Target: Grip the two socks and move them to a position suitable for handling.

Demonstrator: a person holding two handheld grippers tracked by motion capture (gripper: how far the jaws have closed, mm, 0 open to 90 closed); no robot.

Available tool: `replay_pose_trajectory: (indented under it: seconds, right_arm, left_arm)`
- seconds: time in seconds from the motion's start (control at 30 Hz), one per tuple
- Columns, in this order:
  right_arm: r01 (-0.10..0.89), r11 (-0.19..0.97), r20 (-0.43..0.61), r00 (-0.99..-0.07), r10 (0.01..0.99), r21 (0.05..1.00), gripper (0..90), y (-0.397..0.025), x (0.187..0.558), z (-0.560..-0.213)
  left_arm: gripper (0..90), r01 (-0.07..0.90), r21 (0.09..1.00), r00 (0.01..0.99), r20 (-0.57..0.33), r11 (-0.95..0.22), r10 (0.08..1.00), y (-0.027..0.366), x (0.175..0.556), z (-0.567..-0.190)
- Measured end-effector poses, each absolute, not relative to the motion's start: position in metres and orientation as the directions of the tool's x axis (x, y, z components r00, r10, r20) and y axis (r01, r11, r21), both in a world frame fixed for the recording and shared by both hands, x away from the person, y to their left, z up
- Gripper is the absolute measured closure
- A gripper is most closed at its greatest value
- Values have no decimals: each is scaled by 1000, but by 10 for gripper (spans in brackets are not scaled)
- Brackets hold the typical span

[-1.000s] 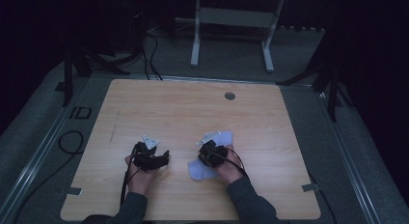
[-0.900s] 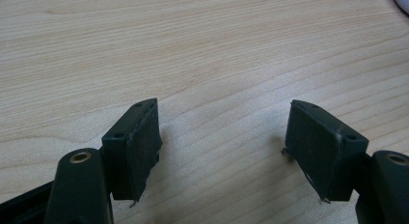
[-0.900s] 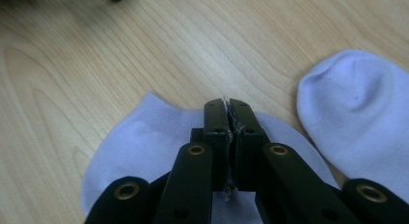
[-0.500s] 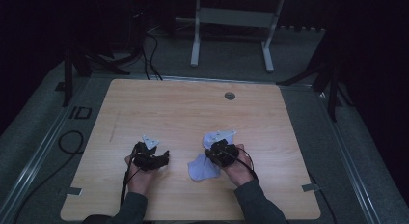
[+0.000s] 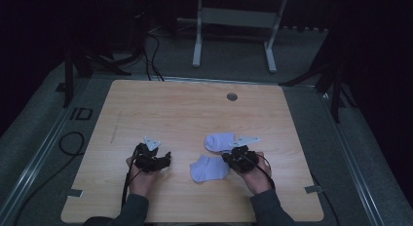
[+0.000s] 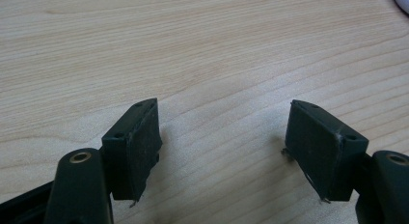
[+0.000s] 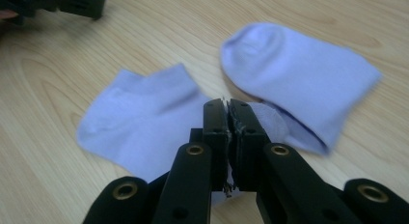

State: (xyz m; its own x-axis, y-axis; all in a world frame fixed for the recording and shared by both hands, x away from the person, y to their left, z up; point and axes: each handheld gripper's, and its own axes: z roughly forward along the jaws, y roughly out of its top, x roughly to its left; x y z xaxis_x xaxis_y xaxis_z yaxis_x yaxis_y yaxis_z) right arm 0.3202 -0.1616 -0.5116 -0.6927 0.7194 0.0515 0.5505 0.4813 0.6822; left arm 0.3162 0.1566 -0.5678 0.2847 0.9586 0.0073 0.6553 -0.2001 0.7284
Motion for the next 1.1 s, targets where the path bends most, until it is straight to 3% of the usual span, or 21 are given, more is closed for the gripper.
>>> replay_pose_trajectory:
  seconds: [0.53, 0.7, 0.77, 1.1]
  right_arm:
    - [629, 414, 105, -620, 777, 658, 844, -209, 305, -531]
    - [649, 387, 121, -596, 794, 655, 781, -222, 300, -536]
    - [655, 407, 62, -569, 820, 637, 718, -227, 297, -540]
    - [662, 433, 34, -569, 821, 612, 677, -228, 296, -545]
  left_arm:
    - [286, 655, 729, 284, 7, -200, 959, 157, 316, -568]
    - [286, 655, 729, 285, 7, -200, 959, 157, 316, -568]
    - [285, 655, 728, 284, 7, -199, 959, 156, 316, -568]
    - [283, 655, 728, 288, 9, -204, 958, 156, 316, -568]
